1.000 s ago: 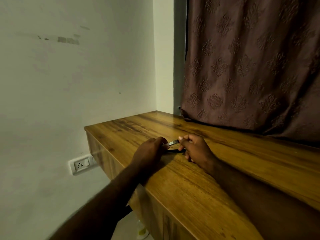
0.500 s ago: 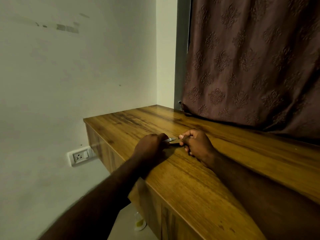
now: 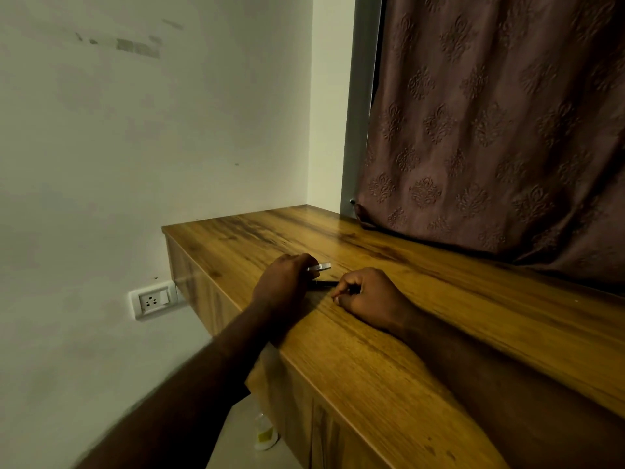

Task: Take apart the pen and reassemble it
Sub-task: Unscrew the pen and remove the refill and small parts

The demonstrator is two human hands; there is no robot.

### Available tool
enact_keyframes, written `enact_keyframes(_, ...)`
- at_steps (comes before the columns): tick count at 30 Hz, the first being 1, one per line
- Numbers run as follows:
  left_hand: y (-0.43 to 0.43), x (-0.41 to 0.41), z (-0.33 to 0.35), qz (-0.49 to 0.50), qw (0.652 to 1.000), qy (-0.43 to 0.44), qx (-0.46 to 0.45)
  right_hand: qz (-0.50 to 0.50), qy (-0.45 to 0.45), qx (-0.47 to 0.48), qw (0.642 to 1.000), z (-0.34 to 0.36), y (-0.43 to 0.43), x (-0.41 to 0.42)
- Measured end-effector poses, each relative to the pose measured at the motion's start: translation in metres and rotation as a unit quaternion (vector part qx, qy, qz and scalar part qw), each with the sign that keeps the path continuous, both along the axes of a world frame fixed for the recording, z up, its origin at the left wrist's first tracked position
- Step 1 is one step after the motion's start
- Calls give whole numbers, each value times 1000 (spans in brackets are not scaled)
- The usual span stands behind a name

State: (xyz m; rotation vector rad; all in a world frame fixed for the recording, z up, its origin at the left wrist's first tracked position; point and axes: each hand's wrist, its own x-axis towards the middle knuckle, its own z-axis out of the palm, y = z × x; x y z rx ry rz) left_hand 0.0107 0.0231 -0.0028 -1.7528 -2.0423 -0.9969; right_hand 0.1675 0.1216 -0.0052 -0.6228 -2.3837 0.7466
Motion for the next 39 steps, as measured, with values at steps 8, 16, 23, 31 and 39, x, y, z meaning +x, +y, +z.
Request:
enact_keyframes(8, 3, -3, -1, 45, 998, -19, 25, -67, 57, -11, 996, 7, 5, -6)
enact_keyframes(16, 9, -13, -3, 105, 991, -64, 51, -179, -36, 1, 983, 26, 25, -58)
enact_keyframes(23, 12, -16, -5, 106, 989, -86, 53, -264, -97, 32, 959, 16, 41, -94)
enact_keyframes(31, 4, -4, 2, 19, 998, -37, 43, -173, 135, -209, 953, 42, 15, -36)
enact_keyframes(39, -11, 18, 8, -96, 995, 8, 15, -89, 166, -438, 879, 26, -12, 18)
